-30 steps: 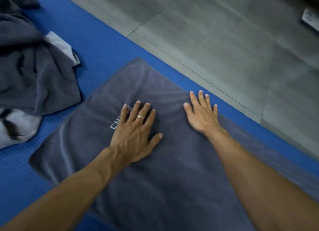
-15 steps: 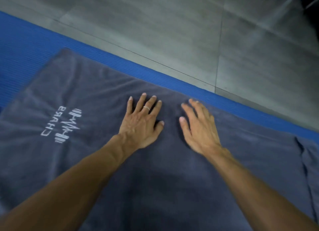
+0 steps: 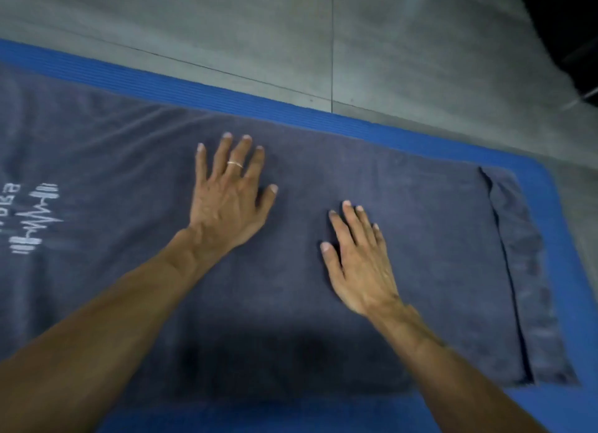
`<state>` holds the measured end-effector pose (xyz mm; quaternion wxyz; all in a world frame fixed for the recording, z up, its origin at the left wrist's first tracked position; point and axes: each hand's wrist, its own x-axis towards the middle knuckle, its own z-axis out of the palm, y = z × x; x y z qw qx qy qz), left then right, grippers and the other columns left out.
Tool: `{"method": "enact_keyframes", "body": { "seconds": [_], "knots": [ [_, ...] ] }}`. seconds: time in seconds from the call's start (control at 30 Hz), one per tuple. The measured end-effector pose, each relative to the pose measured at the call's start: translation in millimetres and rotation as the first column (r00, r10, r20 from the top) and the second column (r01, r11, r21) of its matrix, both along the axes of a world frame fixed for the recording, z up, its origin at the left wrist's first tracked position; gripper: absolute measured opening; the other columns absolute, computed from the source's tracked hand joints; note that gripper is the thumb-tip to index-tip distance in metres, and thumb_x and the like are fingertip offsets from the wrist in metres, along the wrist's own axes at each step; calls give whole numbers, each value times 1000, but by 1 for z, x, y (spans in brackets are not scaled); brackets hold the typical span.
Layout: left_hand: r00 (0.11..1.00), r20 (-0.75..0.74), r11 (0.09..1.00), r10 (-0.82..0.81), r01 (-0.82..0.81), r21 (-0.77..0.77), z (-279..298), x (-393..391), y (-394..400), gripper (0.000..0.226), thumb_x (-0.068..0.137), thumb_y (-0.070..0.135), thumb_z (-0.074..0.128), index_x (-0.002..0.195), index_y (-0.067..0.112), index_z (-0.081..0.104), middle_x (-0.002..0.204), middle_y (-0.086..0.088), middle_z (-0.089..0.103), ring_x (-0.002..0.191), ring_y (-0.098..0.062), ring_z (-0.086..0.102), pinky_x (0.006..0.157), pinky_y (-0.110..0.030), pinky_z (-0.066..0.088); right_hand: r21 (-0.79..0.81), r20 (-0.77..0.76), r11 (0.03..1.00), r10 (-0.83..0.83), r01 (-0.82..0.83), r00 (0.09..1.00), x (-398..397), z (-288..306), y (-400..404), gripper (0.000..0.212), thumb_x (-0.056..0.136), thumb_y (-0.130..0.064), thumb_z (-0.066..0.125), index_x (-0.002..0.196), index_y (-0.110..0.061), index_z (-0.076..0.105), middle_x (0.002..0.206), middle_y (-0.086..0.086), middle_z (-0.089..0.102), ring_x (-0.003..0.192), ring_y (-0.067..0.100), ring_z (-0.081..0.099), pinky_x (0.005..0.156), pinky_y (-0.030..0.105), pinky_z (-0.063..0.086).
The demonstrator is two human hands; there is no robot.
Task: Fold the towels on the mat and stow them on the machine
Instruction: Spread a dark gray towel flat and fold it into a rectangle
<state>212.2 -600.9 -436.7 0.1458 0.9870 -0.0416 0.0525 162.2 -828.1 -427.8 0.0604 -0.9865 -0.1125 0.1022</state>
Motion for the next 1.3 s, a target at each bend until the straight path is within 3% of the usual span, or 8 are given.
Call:
{"method": "enact_keyframes", "body": {
  "seconds": [0.23, 0.37, 0.53, 0.7, 0.83, 1.0, 1.1, 1.3],
  "knots": [
    [956, -166, 959, -241, 261, 113, -11, -55, -47, 69, 93, 59, 30, 152, 22, 26, 159, -5, 22, 148, -30, 11, 116, -59, 6, -247, -48, 895, -393, 370, 918, -45, 9, -86, 64, 98, -52, 19, 156, -23, 14, 164, 6, 7, 150, 26, 8, 119, 52, 13],
    [948, -214, 940, -235, 278, 197, 1, -53, -58, 69, 96, 52, 35, 152, 16, 23, 160, -8, 16, 148, -30, 6, 116, -59, 3, -142, -4, 952, -274, 271, 962, -94, 19, -94, 68, 93, -53, 20, 152, -20, 31, 161, 8, 22, 147, 29, 23, 115, 52, 23],
    [891, -194, 853, -411, 451, 262, 24, -59, -102, 67, 97, 52, 32, 151, 12, 27, 159, -11, 21, 148, -31, 11, 117, -56, 7, -225, -114, 835, -534, 501, 838, -145, 19, -161, 64, 99, -55, 17, 156, -28, 7, 164, -1, 1, 150, 21, 1, 119, 49, 15],
    [699, -278, 659, -658, 714, 237, 31, -55, -188, 73, 94, 60, 12, 155, 19, 9, 162, -6, 6, 149, -26, 0, 121, -47, 5, -108, 61, 876, -467, 471, 882, -138, 32, -196, 64, 93, -46, 24, 144, -13, 43, 154, 12, 35, 143, 31, 32, 112, 50, 32],
    [667, -257, 645, -699, 744, 178, 10, -45, -251, 80, 86, 62, 5, 154, 21, 14, 162, -4, 13, 149, -26, 5, 119, -48, 7, -132, -46, 864, -495, 486, 868, -123, 20, -226, 63, 99, -49, 20, 155, -21, 17, 164, 2, 5, 151, 22, 2, 120, 48, 9],
    [672, -185, 639, -717, 740, 210, 0, -30, -269, 68, 91, 57, 28, 141, 14, 46, 143, -9, 47, 139, -31, 35, 114, -52, 27, -79, 54, 805, -586, 589, 808, -158, 23, -258, 58, 95, -45, 31, 143, -15, 44, 146, 5, 49, 129, 33, 51, 93, 48, 47],
    [645, -86, 632, -759, 763, 139, 11, -4, -312, 63, 90, 47, 41, 141, 10, 43, 142, -10, 47, 138, -30, 35, 112, -46, 30, 64, 194, 839, -541, 540, 818, -150, 27, -271, 53, 96, -37, 37, 144, -15, 40, 144, 9, 49, 121, 30, 56, 90, 46, 49],
    [477, -154, 444, -865, 872, 205, 18, 39, -430, 73, 96, 55, 29, 155, 22, 1, 163, -2, 2, 149, -26, -3, 120, -47, 5, 406, -38, 445, -865, 798, 501, -76, 16, -295, 61, 102, -36, 31, 154, -9, 14, 161, 6, 18, 148, 20, 17, 121, 36, 17]
  ]
}}
